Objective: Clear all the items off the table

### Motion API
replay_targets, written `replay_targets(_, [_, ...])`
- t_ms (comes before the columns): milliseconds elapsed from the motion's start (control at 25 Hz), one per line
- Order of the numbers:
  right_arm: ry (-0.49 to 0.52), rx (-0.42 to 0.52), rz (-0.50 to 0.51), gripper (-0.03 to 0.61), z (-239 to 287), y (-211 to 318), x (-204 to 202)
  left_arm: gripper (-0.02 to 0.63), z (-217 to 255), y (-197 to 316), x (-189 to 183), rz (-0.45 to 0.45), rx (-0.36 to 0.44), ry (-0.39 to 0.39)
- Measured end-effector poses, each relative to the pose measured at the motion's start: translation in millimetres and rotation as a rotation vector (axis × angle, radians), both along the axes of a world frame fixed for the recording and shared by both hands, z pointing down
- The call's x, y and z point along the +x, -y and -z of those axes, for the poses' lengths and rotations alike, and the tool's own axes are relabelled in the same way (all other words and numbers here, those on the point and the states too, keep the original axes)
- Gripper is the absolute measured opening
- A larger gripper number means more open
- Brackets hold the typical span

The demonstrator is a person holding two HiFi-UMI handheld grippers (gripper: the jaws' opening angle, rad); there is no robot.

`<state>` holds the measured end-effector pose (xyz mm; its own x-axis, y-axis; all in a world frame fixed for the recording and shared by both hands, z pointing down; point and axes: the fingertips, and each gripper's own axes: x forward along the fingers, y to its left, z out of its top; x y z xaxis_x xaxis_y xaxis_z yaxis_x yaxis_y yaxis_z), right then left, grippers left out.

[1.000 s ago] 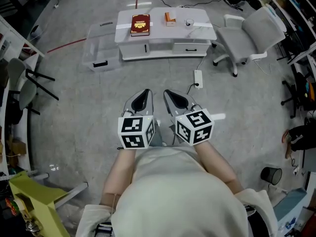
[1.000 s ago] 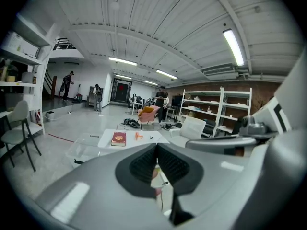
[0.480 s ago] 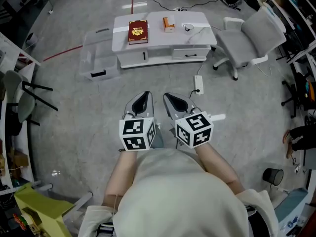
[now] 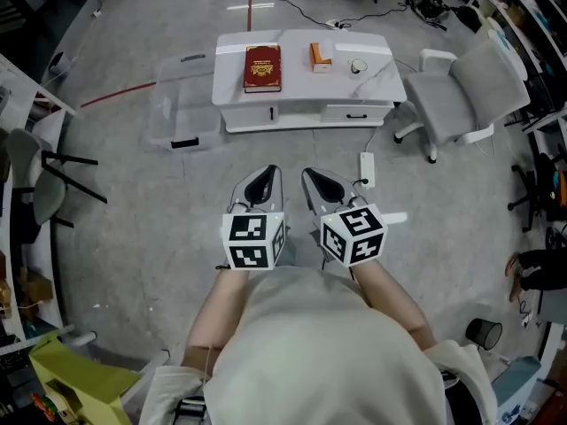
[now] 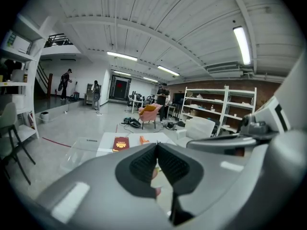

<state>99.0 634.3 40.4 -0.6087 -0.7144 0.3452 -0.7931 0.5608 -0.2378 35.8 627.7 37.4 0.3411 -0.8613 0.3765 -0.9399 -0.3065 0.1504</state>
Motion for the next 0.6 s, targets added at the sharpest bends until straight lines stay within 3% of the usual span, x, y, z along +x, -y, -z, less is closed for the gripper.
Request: replay_targets(600, [-0.009,-0.014,-0.035,-0.002,0,127,-57,0.011,-4,128,-56,-0.044,-0.012,-0.003])
